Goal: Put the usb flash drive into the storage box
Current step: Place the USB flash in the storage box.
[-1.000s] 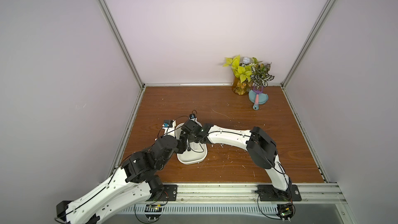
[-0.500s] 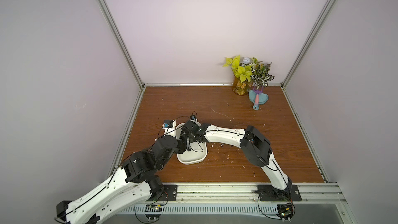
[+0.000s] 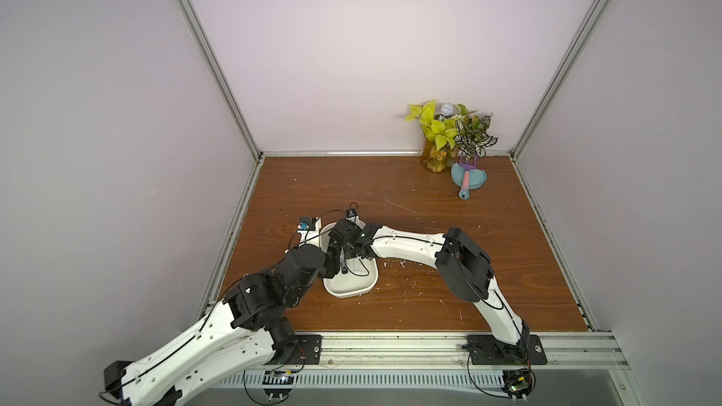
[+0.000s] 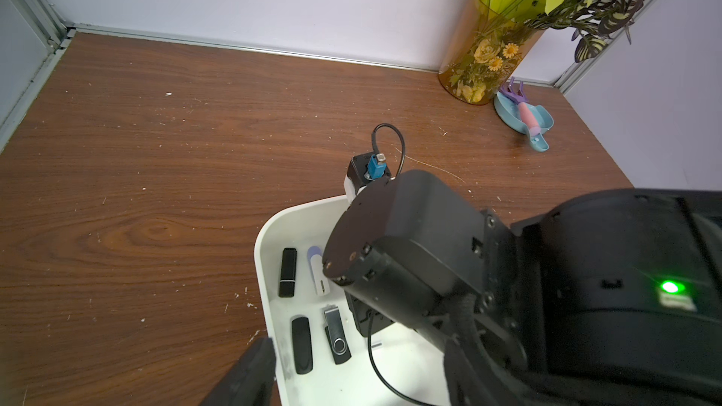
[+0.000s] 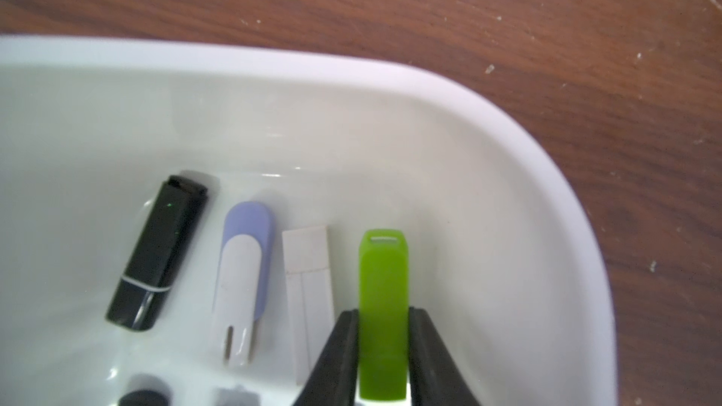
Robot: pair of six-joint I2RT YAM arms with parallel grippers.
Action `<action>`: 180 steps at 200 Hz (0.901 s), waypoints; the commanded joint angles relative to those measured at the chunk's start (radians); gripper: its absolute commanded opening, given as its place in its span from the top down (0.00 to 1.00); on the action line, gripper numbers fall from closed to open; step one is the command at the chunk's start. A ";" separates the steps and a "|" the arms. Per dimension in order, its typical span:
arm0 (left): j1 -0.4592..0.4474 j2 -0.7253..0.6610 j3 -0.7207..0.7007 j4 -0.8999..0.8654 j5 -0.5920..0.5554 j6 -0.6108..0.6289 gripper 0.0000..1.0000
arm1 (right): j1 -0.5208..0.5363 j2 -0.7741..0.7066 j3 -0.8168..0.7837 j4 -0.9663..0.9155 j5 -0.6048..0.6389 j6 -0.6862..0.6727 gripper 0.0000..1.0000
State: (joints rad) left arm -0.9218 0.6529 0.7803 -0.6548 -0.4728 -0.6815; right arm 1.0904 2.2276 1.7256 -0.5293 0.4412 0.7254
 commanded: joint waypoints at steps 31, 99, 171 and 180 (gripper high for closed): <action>0.009 0.006 -0.005 -0.003 -0.012 -0.003 0.32 | -0.005 -0.031 0.025 -0.028 0.030 0.012 0.72; 0.009 0.011 -0.005 -0.003 -0.013 -0.004 0.32 | -0.005 -0.074 0.007 -0.019 0.028 0.010 0.68; 0.009 0.004 -0.007 -0.003 -0.018 -0.006 0.32 | -0.019 -0.206 -0.025 0.021 -0.008 -0.026 0.68; 0.009 0.003 -0.009 -0.003 -0.019 -0.007 0.32 | -0.028 -0.232 -0.039 0.023 -0.013 -0.032 0.68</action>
State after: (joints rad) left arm -0.9218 0.6628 0.7803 -0.6552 -0.4755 -0.6819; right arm 1.0851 2.0918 1.7046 -0.5194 0.4366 0.7143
